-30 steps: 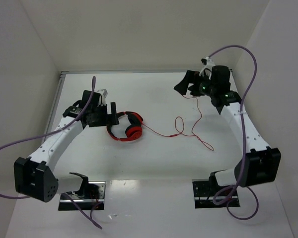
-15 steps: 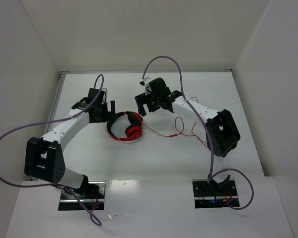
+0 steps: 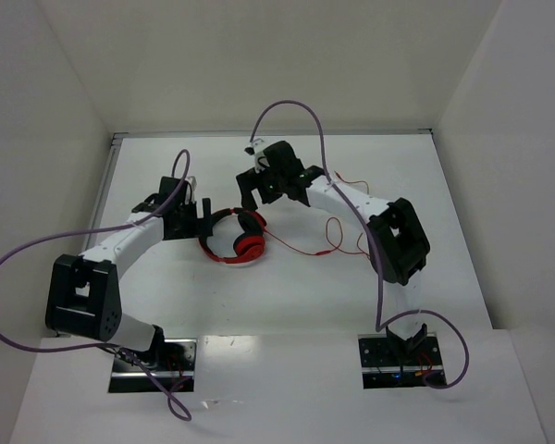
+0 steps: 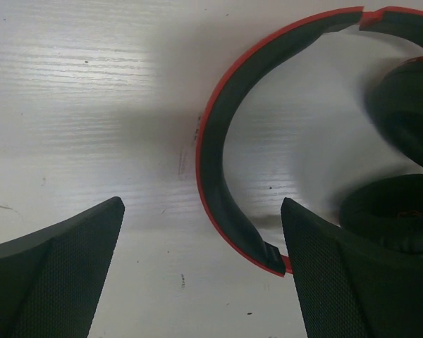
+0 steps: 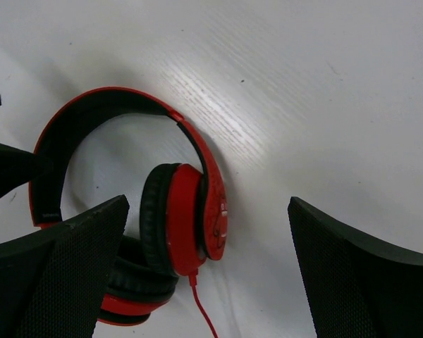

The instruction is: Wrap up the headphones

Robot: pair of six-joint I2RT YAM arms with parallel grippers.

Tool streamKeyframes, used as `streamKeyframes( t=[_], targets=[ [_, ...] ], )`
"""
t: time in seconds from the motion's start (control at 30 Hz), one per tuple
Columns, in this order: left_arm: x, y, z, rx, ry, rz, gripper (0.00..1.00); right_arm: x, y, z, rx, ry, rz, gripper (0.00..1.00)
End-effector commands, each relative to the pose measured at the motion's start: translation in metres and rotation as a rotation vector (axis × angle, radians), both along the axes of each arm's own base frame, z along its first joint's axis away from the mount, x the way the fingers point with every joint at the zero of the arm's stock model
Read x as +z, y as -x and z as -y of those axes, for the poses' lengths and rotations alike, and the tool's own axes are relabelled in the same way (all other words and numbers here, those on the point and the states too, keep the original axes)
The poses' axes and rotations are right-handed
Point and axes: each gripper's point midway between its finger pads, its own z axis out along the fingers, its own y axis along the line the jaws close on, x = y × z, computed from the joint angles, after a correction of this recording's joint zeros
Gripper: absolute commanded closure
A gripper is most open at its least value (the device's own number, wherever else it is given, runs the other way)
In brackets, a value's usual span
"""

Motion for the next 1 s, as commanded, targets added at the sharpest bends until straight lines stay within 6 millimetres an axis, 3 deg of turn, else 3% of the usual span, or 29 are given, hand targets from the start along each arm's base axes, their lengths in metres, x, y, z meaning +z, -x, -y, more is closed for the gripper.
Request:
streamKeyframes(
  t=[0.0, 0.23, 0.4, 0.43, 0.5, 0.8, 0.9, 0.97],
  targets=[
    [0.009, -0.016, 0.013, -0.030, 0.060, 0.064, 0.00, 0.011, 0.004, -0.032, 0.074, -0.057, 0.062, 0.00],
    [0.007, -0.024, 0.022, -0.065, 0.091, 0.038, 0.00, -0.016, 0.023, -0.035, 0.142, -0.037, 0.001, 0.00],
    [0.009, -0.028, 0.022, -0.092, 0.072, 0.029, 0.00, -0.024, 0.012, -0.026, 0.099, 0.017, 0.034, 0.00],
    [0.013, -0.033, 0.020, -0.096, 0.059, 0.036, 0.00, -0.045, 0.012, -0.023, 0.106, 0.059, 0.014, 0.00],
    [0.012, -0.030, 0.020, -0.104, 0.053, 0.027, 0.00, -0.053, 0.013, -0.026, 0.114, 0.061, 0.000, 0.00],
    [0.009, -0.024, 0.020, -0.116, 0.052, -0.001, 0.00, -0.076, 0.014, -0.024, 0.122, 0.088, -0.027, 0.00],
    [0.008, -0.021, 0.021, -0.121, 0.060, -0.012, 0.00, -0.073, 0.013, -0.027, 0.128, 0.072, -0.014, 0.00],
    [0.009, -0.020, 0.025, -0.141, 0.074, -0.013, 0.00, -0.079, 0.013, -0.027, 0.129, 0.078, -0.023, 0.12]
  ],
)
